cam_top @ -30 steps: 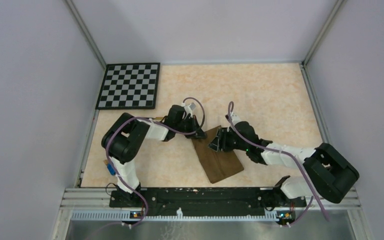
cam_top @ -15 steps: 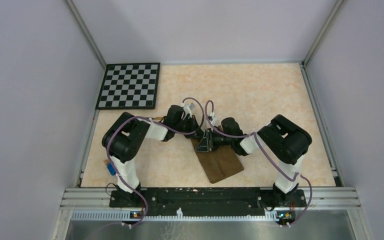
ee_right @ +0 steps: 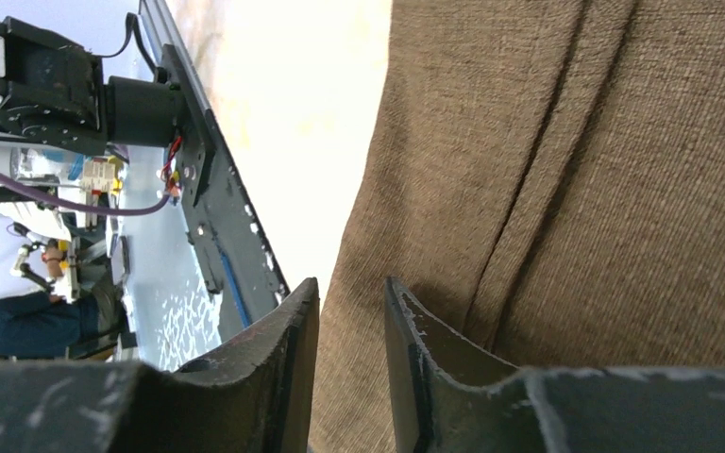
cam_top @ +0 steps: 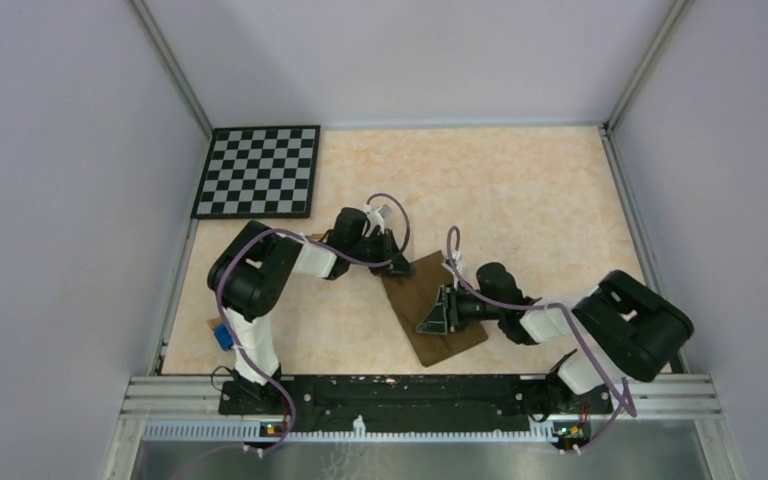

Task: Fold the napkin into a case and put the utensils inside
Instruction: Smooth out the 2/3-rectangle-folded napkin at the center of the board.

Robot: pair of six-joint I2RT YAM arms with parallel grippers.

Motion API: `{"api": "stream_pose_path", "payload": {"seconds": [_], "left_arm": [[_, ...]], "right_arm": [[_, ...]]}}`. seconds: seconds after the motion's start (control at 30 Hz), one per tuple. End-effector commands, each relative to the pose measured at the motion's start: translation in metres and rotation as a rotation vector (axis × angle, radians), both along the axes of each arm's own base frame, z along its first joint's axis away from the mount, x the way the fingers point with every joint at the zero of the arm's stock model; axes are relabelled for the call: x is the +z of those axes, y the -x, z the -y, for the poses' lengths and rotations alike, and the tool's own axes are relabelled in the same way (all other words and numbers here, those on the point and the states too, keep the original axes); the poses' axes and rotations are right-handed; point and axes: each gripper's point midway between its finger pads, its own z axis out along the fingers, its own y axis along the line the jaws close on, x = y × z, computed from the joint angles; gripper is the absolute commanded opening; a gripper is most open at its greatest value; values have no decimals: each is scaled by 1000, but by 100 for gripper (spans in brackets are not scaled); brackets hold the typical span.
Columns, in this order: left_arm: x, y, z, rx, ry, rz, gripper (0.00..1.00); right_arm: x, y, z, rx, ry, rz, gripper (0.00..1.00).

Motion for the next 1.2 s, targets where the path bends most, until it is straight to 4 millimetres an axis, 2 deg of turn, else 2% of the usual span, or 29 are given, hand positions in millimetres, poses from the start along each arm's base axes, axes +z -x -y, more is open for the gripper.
{"api": "stream_pose_path", "payload": {"seconds": [0.0, 0.13, 0.2, 0.27, 0.4, 0.43, 0.5, 0.63, 0.77, 0.93, 1.17], "left_arm": [[10, -7, -3, -18, -40, 39, 26], [65, -10, 4, -44, 28, 122, 54], [88, -8, 5, -53, 54, 151, 64], [100, -5, 3, -53, 49, 165, 67], [107, 10, -10, -45, 25, 172, 71], [105, 14, -13, -40, 19, 169, 70], [101, 21, -18, -39, 13, 159, 61], [83, 26, -19, -36, 15, 128, 29], [55, 19, -17, -25, 2, 105, 15], [16, 5, -17, 16, -30, 63, 5], [-29, 0, -35, 69, -133, -18, 0]], "right_arm": [[8, 4, 7, 12, 26, 39, 32], [18, 1, 3, 12, 5, 43, 32], [21, -1, 1, 12, 5, 44, 32], [24, -3, 0, 16, 4, 46, 32], [29, -1, -2, 25, 1, 51, 32], [30, 1, -3, 34, 0, 49, 33], [31, 6, -6, 51, -6, 45, 33], [36, 20, -21, 113, -13, 50, 35], [36, 29, -33, 153, -28, 41, 37], [14, 35, -32, 171, 16, 18, 37], [-9, 55, -2, 121, 68, -32, 36]]}}
